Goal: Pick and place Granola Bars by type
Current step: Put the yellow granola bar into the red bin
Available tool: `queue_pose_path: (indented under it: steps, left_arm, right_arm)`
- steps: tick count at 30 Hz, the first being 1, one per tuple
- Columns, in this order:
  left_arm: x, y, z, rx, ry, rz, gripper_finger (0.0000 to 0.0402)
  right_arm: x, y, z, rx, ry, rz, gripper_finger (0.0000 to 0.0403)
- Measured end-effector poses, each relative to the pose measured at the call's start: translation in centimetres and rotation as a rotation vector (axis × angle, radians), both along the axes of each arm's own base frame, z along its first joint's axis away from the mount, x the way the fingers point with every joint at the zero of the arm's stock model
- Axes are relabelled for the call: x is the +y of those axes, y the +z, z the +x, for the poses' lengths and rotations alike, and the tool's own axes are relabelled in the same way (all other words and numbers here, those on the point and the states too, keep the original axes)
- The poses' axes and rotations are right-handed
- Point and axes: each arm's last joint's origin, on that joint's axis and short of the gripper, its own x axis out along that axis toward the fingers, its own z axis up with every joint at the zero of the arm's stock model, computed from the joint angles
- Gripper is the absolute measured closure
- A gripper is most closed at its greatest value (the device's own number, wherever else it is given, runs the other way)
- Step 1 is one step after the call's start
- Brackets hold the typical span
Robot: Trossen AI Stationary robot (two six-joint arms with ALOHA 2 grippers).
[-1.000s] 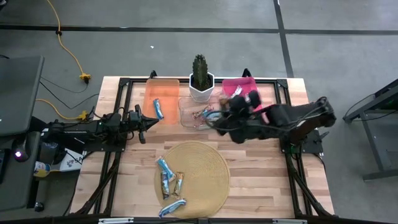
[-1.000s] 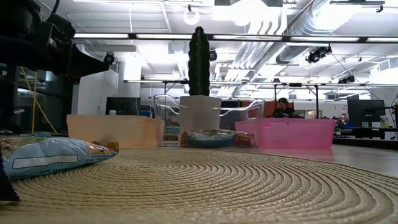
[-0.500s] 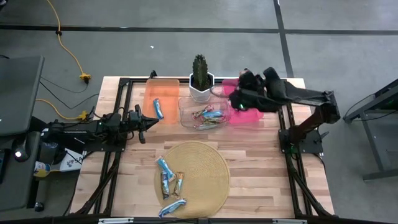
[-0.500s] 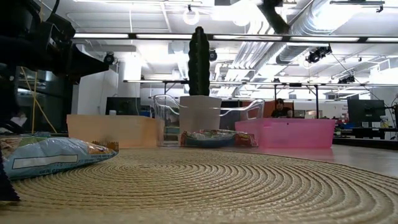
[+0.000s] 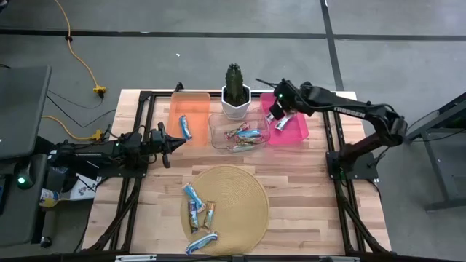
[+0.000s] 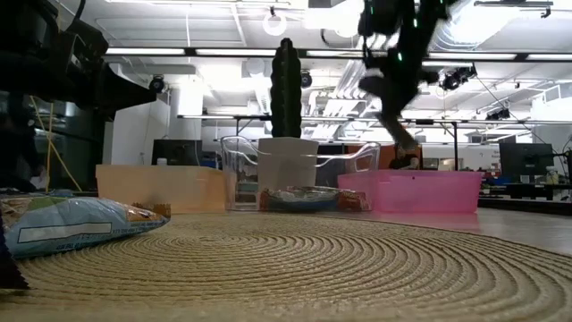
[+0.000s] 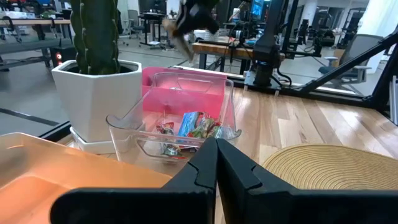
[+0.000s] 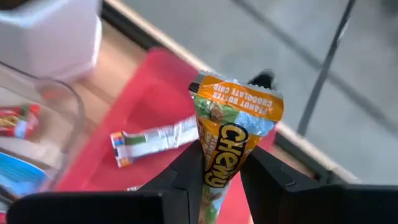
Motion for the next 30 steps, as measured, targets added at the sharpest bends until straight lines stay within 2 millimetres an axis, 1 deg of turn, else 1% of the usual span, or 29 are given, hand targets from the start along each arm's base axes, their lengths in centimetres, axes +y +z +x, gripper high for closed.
queue_pose_path:
  steps: [3, 6, 10, 13, 16, 20, 24, 27, 30]
  left_arm:
    - [0.0, 0.0, 0.0, 0.0, 0.0, 0.0, 0.04]
    - [0.0, 0.0, 0.0, 0.0, 0.0, 0.0, 0.04]
    - [0.0, 0.0, 0.0, 0.0, 0.0, 0.0, 0.04]
    - [0.0, 0.0, 0.0, 0.0, 0.0, 0.0, 0.04]
    - [0.0, 0.0, 0.0, 0.0, 0.0, 0.0, 0.04]
    - [0.0, 0.0, 0.0, 0.0, 0.0, 0.0, 0.04]
    - [0.0, 0.0, 0.0, 0.0, 0.0, 0.0, 0.04]
    - [0.0, 0.0, 0.0, 0.0, 0.0, 0.0, 0.04]
    - [0.0, 0.0, 0.0, 0.0, 0.0, 0.0, 0.04]
  right_arm:
    - [-1.5, -2.1, -1.0, -0.048, -0.001, 0.086, 0.0316]
    - [-2.7, -3.6, -1.7, -0.11, 0.001, 0.133, 0.0316]
    - [-3.8, -4.8, -2.6, -0.178, -0.007, 0.19, 0.0316]
    - [-4.2, -5.5, -3.3, -0.218, -0.012, 0.257, 0.0316]
    - [-4.3, -5.8, -3.7, -0.247, -0.025, 0.308, 0.0316]
    - [-4.3, -5.9, -3.8, -0.291, -0.02, 0.361, 0.0316]
    - [-4.4, -5.9, -3.7, -0.281, -0.008, 0.353, 0.031]
    - [-4.4, -5.9, -3.7, -0.277, 0.013, 0.344, 0.0292]
    - [-4.4, -5.9, -3.6, -0.28, 0.021, 0.337, 0.0262]
